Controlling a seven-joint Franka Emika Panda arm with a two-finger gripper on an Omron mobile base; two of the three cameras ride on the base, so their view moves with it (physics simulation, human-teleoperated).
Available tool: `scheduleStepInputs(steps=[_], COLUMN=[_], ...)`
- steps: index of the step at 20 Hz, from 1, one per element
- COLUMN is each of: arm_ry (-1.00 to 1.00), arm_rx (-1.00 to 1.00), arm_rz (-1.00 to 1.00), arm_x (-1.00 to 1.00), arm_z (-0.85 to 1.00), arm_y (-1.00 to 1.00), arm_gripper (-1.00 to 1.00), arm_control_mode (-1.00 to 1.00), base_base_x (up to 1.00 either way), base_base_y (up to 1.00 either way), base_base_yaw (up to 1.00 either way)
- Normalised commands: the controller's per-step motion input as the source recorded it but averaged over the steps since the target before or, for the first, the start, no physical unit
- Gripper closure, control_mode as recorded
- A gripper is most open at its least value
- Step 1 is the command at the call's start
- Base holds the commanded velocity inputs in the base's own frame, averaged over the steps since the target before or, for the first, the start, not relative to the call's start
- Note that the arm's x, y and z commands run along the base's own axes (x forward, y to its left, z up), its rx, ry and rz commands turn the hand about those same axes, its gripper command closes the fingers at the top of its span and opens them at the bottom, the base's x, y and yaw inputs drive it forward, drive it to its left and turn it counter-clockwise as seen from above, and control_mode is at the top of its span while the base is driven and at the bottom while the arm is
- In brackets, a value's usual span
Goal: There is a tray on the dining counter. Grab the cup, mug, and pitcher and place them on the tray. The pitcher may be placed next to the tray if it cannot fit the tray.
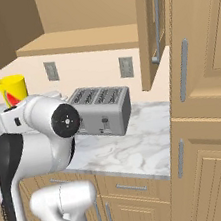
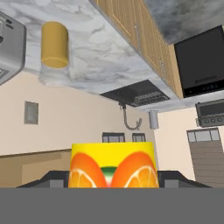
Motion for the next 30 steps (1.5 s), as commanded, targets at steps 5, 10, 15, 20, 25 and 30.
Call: scheduleStepInputs(steps=[5, 10, 15, 20, 25, 30], arm_ry=[0.0, 0.0, 0.01, 0.0, 0.0, 0.0], arm_rx=[0.0, 0.0, 0.0, 0.0, 0.0, 0.0], arm_rz=[0.0, 0.0, 0.0, 0.0, 0.0, 0.0], arm_x=[0.0, 0.0, -0.07, 0.0, 0.0, 0.0], arm_z=[0.0, 0.0, -0.02, 0.0, 0.0, 0.0], arm_y=[0.0, 0.0, 0.0, 0.0, 0.0, 0.0], arm_gripper=[1.0, 1.0, 1.0, 1.0, 1.0, 1.0], arm_control_mode=[-1.0, -1.0, 1.0, 1.0, 1.0, 1.0], base_base_x=[0.0, 0.0, -0.11, -0.4, -0.49, -0.5], base_base_y=[0.0, 0.0, 0.03, 0.32, 0.54, 0.65], base_base_yaw=[0.0, 0.0, 0.0, 0.0, 0.0, 0.08])
